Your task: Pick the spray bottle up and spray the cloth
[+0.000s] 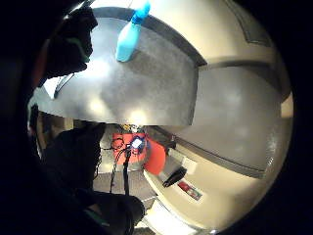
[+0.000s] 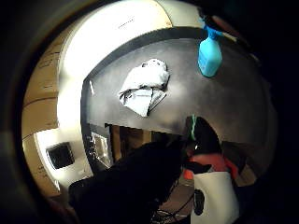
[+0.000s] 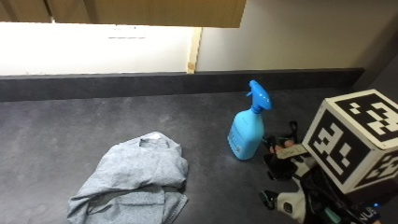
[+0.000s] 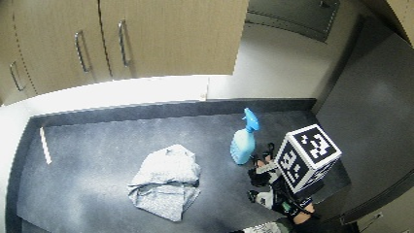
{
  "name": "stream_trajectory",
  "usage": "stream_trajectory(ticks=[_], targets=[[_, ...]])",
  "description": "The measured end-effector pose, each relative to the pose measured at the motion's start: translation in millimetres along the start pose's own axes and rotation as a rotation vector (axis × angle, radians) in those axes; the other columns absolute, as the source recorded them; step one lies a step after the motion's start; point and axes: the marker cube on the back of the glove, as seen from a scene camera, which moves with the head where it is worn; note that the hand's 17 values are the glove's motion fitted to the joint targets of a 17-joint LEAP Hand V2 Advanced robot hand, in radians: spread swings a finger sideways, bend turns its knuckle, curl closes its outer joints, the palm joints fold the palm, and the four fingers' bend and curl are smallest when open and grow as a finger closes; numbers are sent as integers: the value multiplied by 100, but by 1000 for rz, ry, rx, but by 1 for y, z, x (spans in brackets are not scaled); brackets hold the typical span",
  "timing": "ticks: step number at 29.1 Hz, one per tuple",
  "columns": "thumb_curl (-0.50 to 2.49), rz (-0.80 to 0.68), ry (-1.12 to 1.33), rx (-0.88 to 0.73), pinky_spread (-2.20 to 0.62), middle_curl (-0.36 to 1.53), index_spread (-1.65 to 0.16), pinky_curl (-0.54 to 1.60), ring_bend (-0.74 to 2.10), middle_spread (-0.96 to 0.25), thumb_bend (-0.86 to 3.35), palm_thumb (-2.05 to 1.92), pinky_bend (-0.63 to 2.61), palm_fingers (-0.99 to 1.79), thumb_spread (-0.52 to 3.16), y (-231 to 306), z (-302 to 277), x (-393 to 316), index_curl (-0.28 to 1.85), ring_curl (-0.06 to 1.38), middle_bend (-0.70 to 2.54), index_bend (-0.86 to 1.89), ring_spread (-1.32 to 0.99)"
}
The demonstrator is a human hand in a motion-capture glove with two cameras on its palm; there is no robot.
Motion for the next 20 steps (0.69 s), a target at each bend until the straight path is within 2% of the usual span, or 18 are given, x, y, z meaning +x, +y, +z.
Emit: stream_trajectory(ticks=[11,16,20], targets=[[38,18,-245,69,4,26,-36,35,55,4,20,72,83,52,99,0,14,0,15,32,19,11,3],[41,110,-545,136,4,28,-35,36,56,5,16,73,82,51,101,-1,41,6,16,33,19,11,4],[42,123,-890,215,5,29,-35,37,55,7,13,73,82,48,102,-4,66,6,17,34,18,12,5]])
